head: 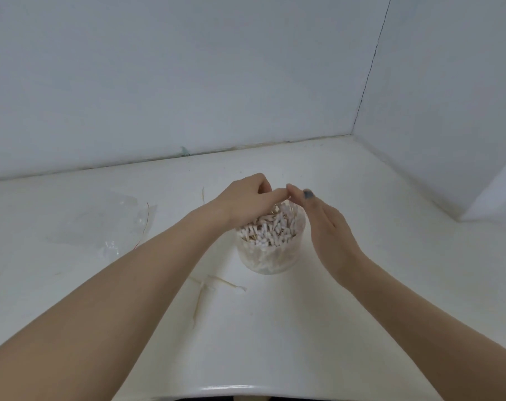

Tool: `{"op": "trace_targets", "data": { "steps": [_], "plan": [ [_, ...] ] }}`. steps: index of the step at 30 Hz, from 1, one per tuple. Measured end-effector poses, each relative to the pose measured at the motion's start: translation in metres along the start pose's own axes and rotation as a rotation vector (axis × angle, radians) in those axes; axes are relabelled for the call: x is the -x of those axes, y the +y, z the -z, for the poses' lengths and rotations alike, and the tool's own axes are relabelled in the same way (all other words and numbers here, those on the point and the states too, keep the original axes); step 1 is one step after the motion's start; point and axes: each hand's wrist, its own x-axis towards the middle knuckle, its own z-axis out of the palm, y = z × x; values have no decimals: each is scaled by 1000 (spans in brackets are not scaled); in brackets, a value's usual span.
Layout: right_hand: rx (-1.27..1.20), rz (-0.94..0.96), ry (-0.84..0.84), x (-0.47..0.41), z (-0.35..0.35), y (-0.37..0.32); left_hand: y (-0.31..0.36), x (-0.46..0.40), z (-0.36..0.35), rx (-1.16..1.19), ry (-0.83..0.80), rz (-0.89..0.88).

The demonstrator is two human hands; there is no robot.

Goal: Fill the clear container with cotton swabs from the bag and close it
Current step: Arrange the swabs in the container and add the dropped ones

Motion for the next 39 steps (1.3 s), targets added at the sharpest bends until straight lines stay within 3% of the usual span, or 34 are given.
{"op": "trace_targets", "data": {
  "steps": [3,5,10,17,23,35,39],
  "plan": [
    [42,-87,-165,-32,12,7,-6,-6,1,-11,-14,7],
    [-2,-154,-177,-34,12,6,-11,-7,0,3,-38,-1],
    [-324,-159,-35,-20,11,11,-3,-5,-7,-107,-13,-15],
    [-373,-141,-34,-21,8,9,9,-3,-8,-323,-3,-58],
    [-440,-173,-52,-21,4,2,13,-4,-15,-333,36,-70],
    [-312,-153,-73,-19,-9,-3,-26,-19,2,496,-328,241],
    [-265,-148,-77,-18,-17,-3,-26,-9,-4,628,-256,253]
  ]
}}
